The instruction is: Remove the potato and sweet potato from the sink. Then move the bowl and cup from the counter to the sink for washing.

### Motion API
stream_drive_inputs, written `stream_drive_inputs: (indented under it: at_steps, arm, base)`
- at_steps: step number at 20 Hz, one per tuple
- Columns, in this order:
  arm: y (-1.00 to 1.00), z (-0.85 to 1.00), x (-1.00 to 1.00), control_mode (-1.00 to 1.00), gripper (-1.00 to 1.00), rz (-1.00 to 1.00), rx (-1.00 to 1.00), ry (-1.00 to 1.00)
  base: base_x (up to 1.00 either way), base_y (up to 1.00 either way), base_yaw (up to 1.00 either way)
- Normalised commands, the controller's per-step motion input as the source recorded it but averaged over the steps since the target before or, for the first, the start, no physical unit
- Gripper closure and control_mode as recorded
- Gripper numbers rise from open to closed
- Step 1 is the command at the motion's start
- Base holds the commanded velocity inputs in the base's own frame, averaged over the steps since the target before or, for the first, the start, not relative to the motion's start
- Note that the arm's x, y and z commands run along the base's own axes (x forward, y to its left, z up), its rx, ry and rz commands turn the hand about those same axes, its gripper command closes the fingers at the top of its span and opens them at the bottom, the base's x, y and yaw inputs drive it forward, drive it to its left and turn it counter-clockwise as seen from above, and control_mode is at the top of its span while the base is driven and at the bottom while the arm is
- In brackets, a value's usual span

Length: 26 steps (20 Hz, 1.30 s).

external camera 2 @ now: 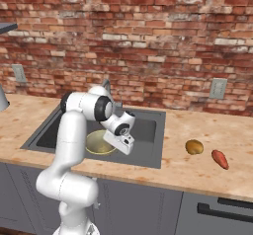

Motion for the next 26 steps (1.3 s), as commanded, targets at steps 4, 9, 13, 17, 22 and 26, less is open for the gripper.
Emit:
stream_drive_inputs:
  at_steps: [4,9,13,17,22,26]
  arm:
    - [0.01,0.0,0.0,-1.0,1.0,0.0,0.0,0.06]
    - [0.0,0.0,0.0,-1.0,1.0,0.0,0.0,0.01]
    - [0.0,0.02,0.0,-1.0,-1.0,0.0,0.0,0.0]
    - [0.0,0.07,-0.02,-1.0,-1.0,0.0,0.0,0.0]
    - [0.0,0.16,-0.11,-1.0,-1.0,0.02,0.0,0.0]
    - [0.0,0.27,-0.15,-1.0,-1.0,0.05,0.0,0.0]
  base:
    - [0.0,0.0,0.0]
    - [0.0,0.0,0.0]
    - [0.0,0.0,0.0]
    - [0.0,0.0,0.0]
    - [0.0,0.0,0.0]
    - [0.0,0.0,0.0]
